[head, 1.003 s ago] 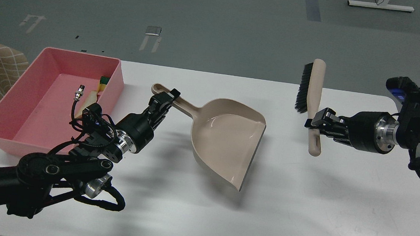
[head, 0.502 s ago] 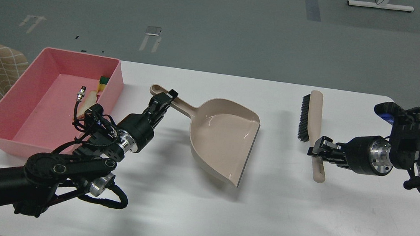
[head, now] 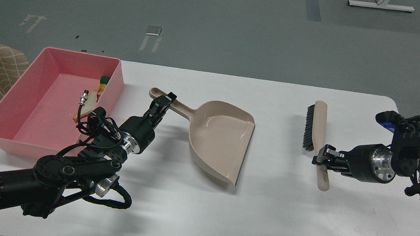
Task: Sweep and dump garbage into bin
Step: 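Lower the brush onto the table with the right gripper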
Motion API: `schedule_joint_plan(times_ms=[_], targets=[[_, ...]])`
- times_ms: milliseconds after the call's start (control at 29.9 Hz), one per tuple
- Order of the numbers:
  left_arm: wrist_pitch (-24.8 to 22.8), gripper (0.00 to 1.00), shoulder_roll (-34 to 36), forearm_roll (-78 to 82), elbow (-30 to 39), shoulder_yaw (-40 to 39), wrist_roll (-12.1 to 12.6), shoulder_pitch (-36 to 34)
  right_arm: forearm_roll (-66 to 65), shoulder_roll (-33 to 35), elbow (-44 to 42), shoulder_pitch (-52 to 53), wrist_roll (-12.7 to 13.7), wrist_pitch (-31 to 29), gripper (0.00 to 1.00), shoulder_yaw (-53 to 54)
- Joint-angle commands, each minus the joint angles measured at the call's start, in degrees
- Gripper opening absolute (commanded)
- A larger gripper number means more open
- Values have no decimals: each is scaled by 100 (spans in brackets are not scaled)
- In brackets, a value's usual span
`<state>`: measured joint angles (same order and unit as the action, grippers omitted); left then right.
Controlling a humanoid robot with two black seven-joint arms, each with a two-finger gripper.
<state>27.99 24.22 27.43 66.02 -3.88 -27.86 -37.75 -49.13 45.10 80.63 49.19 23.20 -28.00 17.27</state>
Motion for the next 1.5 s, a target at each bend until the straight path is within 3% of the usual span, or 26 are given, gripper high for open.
schedule_joint_plan(times_ms=[0, 535, 936, 1037, 1137, 1237, 1271, 1304, 1338, 1371, 1471], targets=[[1, 0, -31, 0, -54, 2, 0, 5, 0, -1, -12, -41, 0, 0, 9, -4], [1, 0, -357, 0, -423, 10, 9, 14, 0, -28, -135, -111, 0, 0, 14, -4], [1, 2, -357, -44, -423, 10, 27, 14, 8, -28, -144, -93, 9, 0, 30, 5], [1, 25, -357, -62, -423, 2, 53, 14, 8, -28, -144, -85, 9, 0, 35, -4], [1, 34, -357, -62, -423, 2, 132, 14, 8, -28, -144, -58, 9, 0, 37, -4], [1, 46, -365, -79, -423, -16, 150, 14, 8, -45, -144, -58, 17, 0, 52, -4], [1, 54, -374, -80, -414, -51, 150, 22, 0, -45, -144, -58, 17, 0, 56, -4], [1, 54, -374, -80, -414, -51, 150, 22, 0, -45, -144, -58, 17, 0, 56, -4], [1, 71, -400, -97, -414, -68, 150, 22, 0, -45, -144, -67, 17, 0, 64, -4], [1, 82, -444, -97, -414, -69, 115, 31, 0, -45, -135, -67, 17, 0, 74, -4], [1, 94, -488, -97, -397, -77, 88, 31, 0, -36, -126, -58, 17, 0, 87, -4]])
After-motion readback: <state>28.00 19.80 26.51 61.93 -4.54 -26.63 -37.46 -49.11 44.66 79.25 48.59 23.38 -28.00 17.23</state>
